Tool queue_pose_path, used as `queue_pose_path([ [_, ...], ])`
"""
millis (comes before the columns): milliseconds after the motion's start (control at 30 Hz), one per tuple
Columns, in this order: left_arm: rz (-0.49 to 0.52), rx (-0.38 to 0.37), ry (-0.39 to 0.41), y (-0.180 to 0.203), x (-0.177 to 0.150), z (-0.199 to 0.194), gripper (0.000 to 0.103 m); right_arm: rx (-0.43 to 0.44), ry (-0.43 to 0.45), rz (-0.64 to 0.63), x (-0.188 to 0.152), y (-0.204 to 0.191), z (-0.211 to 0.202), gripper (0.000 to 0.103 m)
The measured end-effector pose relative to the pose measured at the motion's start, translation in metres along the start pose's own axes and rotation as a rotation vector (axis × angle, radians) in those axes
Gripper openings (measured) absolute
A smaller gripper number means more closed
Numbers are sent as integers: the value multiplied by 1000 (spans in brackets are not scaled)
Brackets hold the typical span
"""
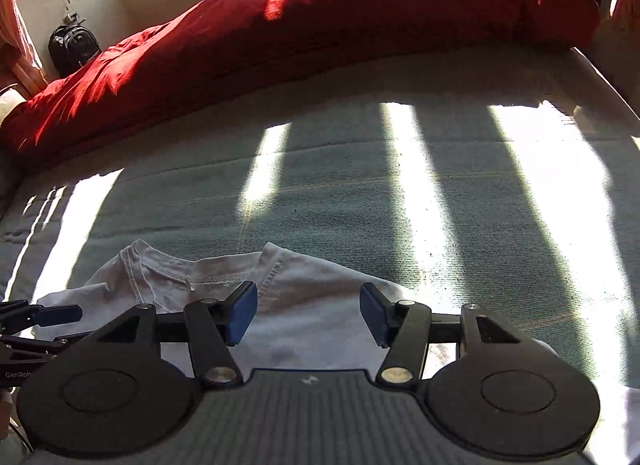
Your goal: Fold clothes
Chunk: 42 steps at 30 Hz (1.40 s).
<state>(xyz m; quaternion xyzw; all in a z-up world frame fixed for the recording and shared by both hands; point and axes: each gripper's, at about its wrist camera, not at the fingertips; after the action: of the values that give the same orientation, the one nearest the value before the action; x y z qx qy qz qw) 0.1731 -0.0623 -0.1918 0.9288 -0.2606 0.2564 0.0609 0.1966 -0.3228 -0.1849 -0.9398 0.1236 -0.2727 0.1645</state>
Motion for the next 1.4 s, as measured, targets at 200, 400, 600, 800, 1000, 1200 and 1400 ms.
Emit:
queue_pose_path([
  [200,65,-10,-16,21,-38,-15,67,-20,45,105,-48,-10,-32,64],
  [400,139,32,27,46,-89,-23,67,-183,99,66,-146,-12,-31,65],
  [600,173,72,63,60,-130,-25,68,-225,137,7,-202,-12,-43,72],
  [800,184,108,100,76,-172,-57,68,-240,196,-38,-246,-13,-65,73],
  [1000,169,104,99,99,-241,-94,68,-240,202,-37,-309,-6,-103,76],
  [1200,127,86,75,107,-283,-120,75,-232,175,-23,-358,2,-134,83],
  [1400,127,130,92,107,-292,-141,74,-162,176,-78,-361,-25,-131,83],
])
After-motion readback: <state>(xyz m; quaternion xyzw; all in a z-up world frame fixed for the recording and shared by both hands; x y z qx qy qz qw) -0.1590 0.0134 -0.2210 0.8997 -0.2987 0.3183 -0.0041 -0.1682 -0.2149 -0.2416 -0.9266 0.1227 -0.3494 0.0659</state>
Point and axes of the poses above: each gripper's, at about its wrist camera, not at the fingertips, and z roughly the way its jaws point, y to its right, x to its top, and after that the axes turned 11 degrees about z, right-handed
